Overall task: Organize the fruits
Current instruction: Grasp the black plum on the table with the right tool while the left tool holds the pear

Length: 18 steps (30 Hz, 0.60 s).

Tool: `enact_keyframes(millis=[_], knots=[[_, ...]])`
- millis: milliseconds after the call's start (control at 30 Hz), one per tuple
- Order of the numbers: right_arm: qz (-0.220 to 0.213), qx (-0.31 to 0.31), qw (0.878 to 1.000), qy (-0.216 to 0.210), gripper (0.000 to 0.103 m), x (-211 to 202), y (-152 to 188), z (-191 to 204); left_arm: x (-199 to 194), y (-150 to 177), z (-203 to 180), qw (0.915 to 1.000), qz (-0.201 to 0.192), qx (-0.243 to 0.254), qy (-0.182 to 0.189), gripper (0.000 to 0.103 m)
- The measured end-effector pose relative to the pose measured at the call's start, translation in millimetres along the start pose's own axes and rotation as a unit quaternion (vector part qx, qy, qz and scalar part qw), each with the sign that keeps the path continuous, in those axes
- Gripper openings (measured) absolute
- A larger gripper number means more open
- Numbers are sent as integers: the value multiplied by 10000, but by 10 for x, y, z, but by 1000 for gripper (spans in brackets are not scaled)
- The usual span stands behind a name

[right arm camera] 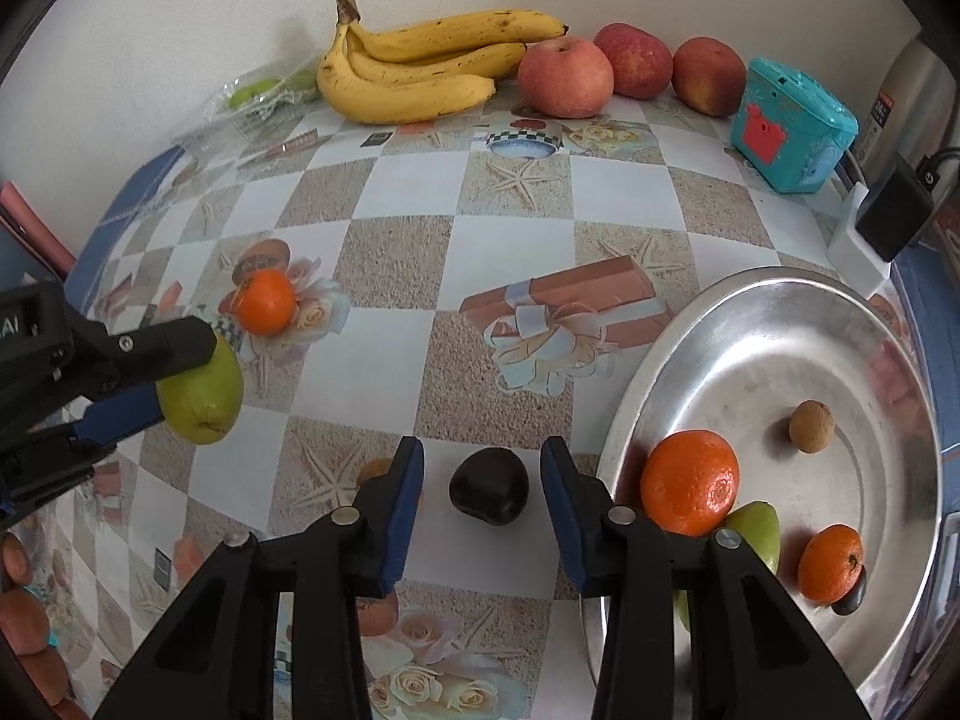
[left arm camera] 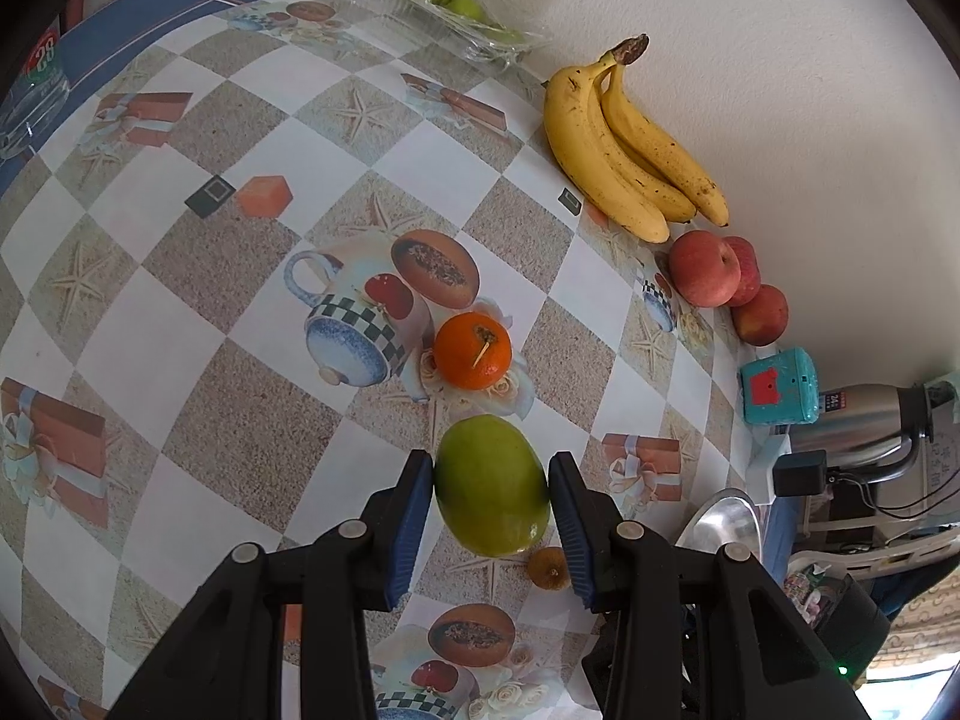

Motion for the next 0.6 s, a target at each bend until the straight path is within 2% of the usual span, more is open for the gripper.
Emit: enact_keyframes(millis=[100, 200, 367, 600], knots=[[-25, -67, 9999, 111, 39, 9, 9, 1, 4, -1, -1, 10000, 0, 6, -9, 42], [38, -159, 9996, 223, 32, 45, 37, 0, 3, 0, -2, 10000, 1, 4, -8, 42], [112, -282, 9987, 405, 29, 111, 81, 0, 3, -8, 4, 10000, -1, 0, -24, 42], [1, -123, 9997, 207, 29, -2, 10, -3, -32, -43, -3, 10000, -58, 9, -23, 42]])
Point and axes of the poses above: each gripper's, at about its wrist camera, not at the fingertips, and x roughly the way its jaws point, z to its left, y to its underside, the point moved 9 cm from there along x, roughly the way its jaws point, and after that the axes turned 8 degrees about x, right-handed, at the moved point
